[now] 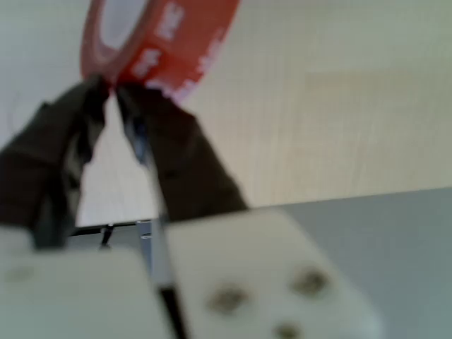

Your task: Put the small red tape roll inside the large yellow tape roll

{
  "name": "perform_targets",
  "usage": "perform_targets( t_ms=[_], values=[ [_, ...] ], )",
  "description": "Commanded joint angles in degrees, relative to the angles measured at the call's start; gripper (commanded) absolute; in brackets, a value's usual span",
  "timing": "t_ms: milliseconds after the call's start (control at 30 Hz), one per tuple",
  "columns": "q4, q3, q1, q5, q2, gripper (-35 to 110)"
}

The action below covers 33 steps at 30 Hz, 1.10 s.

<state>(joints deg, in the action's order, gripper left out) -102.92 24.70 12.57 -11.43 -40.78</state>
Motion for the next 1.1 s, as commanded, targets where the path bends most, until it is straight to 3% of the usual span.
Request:
perform_targets(
  t_ms=[0,567,1067],
  values=[
    [-0.7,-5.4,-0.9,0.1,1.9,0],
    [-0.7,-35.2,-4.4,6.1,11.5,0],
    [-0.7,-4.9,-4.4,2.6,-7.9,0]
  ],
)
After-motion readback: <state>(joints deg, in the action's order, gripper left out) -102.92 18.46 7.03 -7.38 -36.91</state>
